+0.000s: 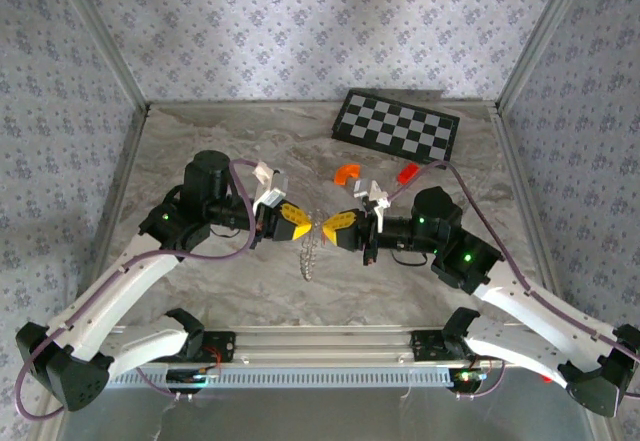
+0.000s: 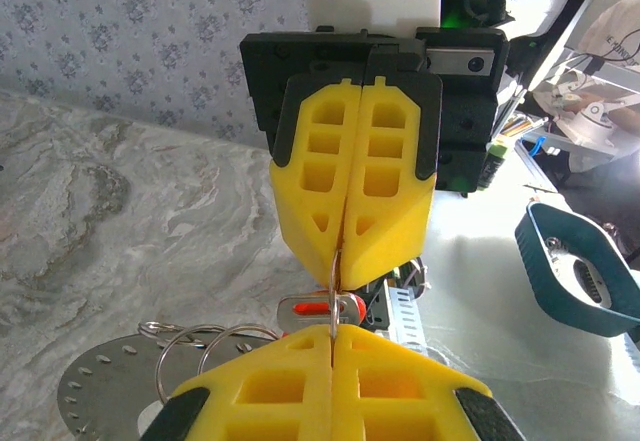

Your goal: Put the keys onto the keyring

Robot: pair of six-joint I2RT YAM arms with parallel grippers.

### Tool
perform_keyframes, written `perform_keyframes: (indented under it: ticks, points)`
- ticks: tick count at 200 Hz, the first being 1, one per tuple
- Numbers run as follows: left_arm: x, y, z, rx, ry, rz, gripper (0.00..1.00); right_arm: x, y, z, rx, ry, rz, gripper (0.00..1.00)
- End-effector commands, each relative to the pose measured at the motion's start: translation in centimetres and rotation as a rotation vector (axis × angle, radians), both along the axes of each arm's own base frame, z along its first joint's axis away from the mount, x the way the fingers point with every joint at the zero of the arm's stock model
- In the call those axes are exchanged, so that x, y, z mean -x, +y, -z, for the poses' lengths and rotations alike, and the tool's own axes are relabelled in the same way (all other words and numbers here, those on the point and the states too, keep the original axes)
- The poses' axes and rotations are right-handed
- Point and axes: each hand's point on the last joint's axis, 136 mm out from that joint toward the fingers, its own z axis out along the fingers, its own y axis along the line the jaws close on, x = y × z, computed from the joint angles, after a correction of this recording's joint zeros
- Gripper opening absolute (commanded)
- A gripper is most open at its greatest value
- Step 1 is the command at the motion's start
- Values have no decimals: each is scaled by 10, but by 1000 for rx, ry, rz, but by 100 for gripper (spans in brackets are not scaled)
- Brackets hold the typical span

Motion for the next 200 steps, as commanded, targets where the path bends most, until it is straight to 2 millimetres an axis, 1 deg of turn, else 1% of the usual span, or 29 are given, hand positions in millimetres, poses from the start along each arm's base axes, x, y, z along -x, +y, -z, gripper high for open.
perform_keyframes:
  ticks: [1, 38, 74, 158, 200]
  points:
    - [2, 3, -12, 26, -52, 6, 0, 2, -4, 0, -9, 0, 1, 0]
    - [2, 3, -11, 23, -51, 7, 0, 1, -4, 0, -9, 0, -4, 0]
    - [2, 2, -10, 23, -52, 9, 0, 0, -3, 5, 2, 12, -16, 0]
    - [1, 2, -8, 17, -49, 9, 0, 4, 1, 4, -18, 13, -56, 0]
    - [1, 2, -7, 15, -49, 11, 0, -1, 0, 4, -20, 18, -38, 0]
